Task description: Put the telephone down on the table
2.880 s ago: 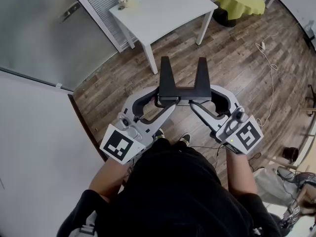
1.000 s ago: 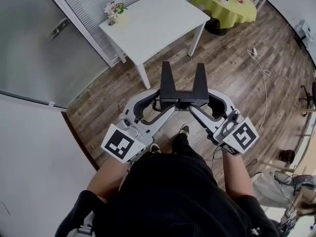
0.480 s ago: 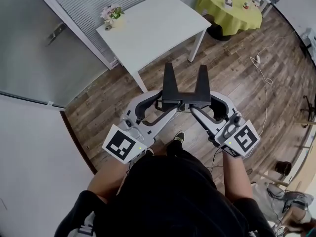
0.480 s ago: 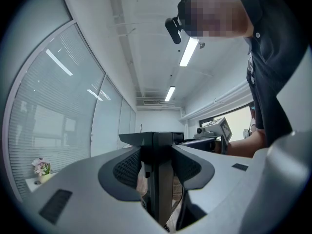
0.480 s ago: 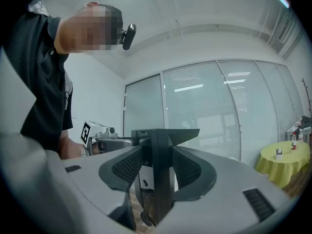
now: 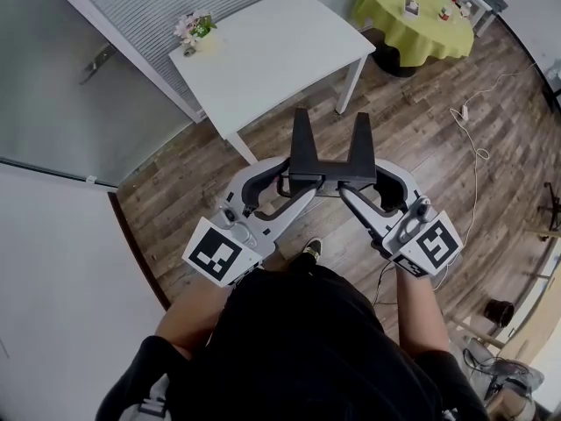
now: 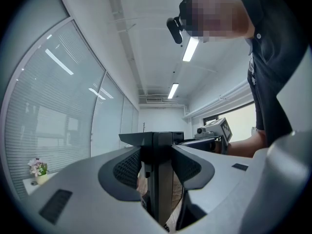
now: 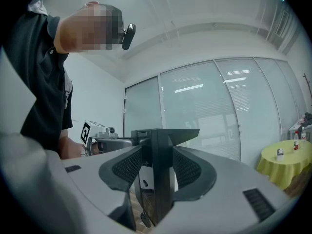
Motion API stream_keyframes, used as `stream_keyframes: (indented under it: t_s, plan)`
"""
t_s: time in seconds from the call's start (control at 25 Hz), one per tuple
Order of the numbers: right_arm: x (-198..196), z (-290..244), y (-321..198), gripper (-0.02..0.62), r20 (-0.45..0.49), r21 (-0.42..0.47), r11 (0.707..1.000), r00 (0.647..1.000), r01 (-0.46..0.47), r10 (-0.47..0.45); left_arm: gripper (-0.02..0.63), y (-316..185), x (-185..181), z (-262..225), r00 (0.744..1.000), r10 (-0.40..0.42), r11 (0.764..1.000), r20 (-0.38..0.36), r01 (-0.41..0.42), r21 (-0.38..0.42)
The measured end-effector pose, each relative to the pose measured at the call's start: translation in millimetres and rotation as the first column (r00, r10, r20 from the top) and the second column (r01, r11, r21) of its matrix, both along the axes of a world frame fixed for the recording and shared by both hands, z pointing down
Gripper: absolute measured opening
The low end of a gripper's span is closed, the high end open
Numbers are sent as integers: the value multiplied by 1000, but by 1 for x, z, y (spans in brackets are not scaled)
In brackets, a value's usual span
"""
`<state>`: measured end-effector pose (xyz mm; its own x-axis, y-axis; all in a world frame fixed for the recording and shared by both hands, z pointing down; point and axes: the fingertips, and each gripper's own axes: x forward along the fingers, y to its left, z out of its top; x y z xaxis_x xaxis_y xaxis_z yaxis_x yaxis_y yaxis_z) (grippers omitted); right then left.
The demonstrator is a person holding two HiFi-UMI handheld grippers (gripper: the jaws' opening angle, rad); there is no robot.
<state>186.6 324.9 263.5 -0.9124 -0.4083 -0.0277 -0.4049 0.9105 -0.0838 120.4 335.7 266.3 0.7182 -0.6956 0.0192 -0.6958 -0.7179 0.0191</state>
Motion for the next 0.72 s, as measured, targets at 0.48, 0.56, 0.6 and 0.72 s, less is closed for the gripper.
stream_keyframes:
  t_s: [0.48,0.56,0.6,0.72]
  plan:
    - [28,1,-37,211,19,-11,1000,999,26,-26,196,-34,29,1,1000,-13,1000,0,13,-1]
    - [27,2,-45,212,18,-12,1000,999,27,-27,195,-41,28,3,1000,-11,1000,1,11,-4]
    - [27,3,-49,212,18,-13,1000,1000,26,-26,195,-46,27,4,1000,-12,1000,1,12,-5]
    - [25,6,-66,212,11,-10,1000,1000,14,-14,196,-63,26,7,1000,4,1000,-1,-4,5]
